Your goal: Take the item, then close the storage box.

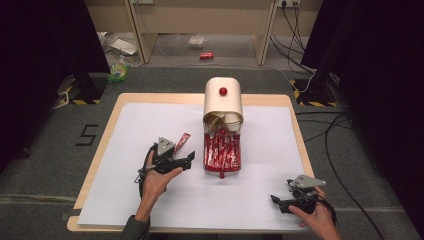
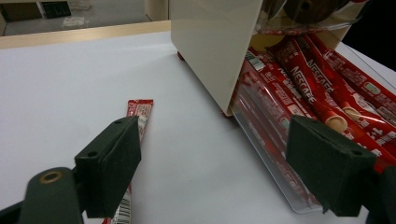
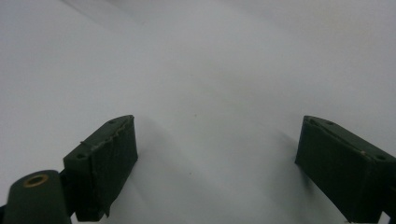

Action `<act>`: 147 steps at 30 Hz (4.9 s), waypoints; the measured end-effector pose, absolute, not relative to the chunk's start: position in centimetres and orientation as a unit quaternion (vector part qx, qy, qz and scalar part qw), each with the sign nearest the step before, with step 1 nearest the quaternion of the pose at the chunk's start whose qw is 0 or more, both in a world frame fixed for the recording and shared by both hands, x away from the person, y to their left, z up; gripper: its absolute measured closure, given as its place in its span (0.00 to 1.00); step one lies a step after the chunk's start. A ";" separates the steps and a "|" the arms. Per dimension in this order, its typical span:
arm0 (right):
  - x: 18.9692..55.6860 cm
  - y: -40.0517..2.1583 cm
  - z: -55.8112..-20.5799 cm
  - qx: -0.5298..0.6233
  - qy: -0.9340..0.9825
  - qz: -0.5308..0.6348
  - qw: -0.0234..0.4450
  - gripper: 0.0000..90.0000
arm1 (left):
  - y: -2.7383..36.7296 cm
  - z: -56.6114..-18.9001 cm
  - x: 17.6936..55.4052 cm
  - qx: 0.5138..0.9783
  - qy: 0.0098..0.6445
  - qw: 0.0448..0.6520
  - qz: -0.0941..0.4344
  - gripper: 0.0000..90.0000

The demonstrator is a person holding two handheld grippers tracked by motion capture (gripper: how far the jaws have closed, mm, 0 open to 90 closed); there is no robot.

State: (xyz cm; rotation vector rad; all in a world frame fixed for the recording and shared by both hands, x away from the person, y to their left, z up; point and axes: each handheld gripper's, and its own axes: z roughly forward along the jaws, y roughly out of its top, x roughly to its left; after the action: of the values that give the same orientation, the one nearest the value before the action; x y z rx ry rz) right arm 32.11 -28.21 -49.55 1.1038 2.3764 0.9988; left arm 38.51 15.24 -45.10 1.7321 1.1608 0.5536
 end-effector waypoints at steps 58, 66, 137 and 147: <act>32.1 -28.2 -49.6 0.388 0.835 0.351 0.168 0.14 | 14.9 -47.3 32.4 0.735 0.438 0.474 0.209 0.19; 32.1 -28.2 -49.6 0.388 0.835 0.352 0.168 0.14 | 13.9 -48.0 32.4 0.741 0.429 0.476 0.201 0.18; 32.1 -28.2 -49.6 0.389 0.835 0.351 0.168 0.14 | 10.2 -49.5 35.7 0.740 0.418 0.474 0.228 0.16; 32.1 -28.2 -49.5 0.388 0.835 0.351 0.168 0.14 | 10.1 -49.5 36.4 0.728 0.428 0.486 0.226 0.16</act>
State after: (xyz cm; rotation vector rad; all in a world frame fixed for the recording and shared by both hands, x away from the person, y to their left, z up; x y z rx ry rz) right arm 32.10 -28.19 -49.55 1.1047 2.3760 0.9970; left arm 36.44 10.09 -49.45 1.7713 1.0407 0.5512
